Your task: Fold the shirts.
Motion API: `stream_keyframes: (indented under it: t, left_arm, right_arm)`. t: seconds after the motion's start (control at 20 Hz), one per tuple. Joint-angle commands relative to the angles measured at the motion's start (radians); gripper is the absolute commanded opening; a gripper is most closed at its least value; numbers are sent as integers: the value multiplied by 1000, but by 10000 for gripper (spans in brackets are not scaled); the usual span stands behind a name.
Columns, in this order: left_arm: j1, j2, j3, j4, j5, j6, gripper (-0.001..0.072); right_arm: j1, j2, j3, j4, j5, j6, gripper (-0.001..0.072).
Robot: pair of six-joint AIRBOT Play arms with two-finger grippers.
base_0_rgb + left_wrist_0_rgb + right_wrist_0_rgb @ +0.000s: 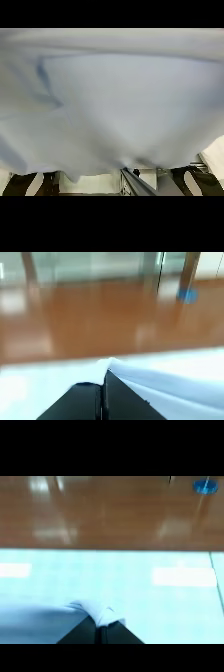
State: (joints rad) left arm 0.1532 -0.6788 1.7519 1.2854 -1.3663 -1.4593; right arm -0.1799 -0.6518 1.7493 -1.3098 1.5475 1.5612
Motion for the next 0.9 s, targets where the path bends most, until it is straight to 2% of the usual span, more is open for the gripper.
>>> stream_keyframes:
  t: [0.0, 0.2, 0.4, 0.65, 0.85]
  left_arm:
    - [-21, -40, -260, 36, 6, -20, 18]
    - [-23, -211, -492, 0, 198, -20, 19]
    - [-23, -459, -514, -82, 423, -39, 18]
    - [-25, -713, -498, -285, 583, -39, 19]
    - [-29, -821, -498, -304, 565, -91, 19]
  right_arm:
    - [0, -14, -235, 35, -55, -4, 25]
    - [2, -206, -425, 117, -235, -68, 26]
    - [5, -532, -414, 219, -430, -108, 25]
    - [5, -908, -246, 347, -500, -113, 25]
    - [5, -1068, -137, 389, -454, -83, 25]
